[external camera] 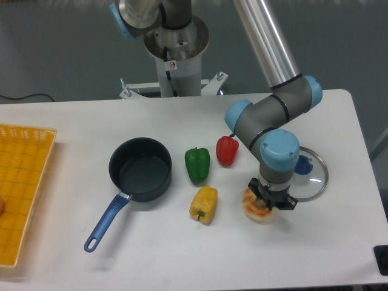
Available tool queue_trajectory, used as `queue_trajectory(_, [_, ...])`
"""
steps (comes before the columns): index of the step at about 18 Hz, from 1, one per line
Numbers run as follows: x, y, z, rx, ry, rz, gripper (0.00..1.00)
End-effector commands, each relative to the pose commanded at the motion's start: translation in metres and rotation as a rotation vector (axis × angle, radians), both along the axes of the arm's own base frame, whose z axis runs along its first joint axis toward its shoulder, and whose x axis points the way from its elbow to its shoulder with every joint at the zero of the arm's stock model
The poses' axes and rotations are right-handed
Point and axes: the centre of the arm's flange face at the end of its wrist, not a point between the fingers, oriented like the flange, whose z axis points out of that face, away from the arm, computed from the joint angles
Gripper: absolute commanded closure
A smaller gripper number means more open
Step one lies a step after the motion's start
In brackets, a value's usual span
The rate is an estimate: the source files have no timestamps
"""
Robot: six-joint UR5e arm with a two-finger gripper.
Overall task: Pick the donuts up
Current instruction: 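Lower the open gripper over the donut and close on its ring, then lift the grasped donut up and carry it toward the red pepper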
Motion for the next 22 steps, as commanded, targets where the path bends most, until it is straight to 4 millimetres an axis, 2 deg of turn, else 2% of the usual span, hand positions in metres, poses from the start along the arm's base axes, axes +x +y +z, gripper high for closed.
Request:
queue_trajectory(9, [0.021,-0.009,0.048,-0.013,-0.032,-0.007,0.95])
queue_trajectory(13, [0.047,0.003,0.071,-0.03,-0.059,-0.043,0.95])
queue_trajectory(16, [0.058,0.012,0.076,-0.031,-0.051,-0.064,0.95])
queue_trajectory(22, [0.07,0.011,0.097,-0.031,-0.052,-0.075,0.94])
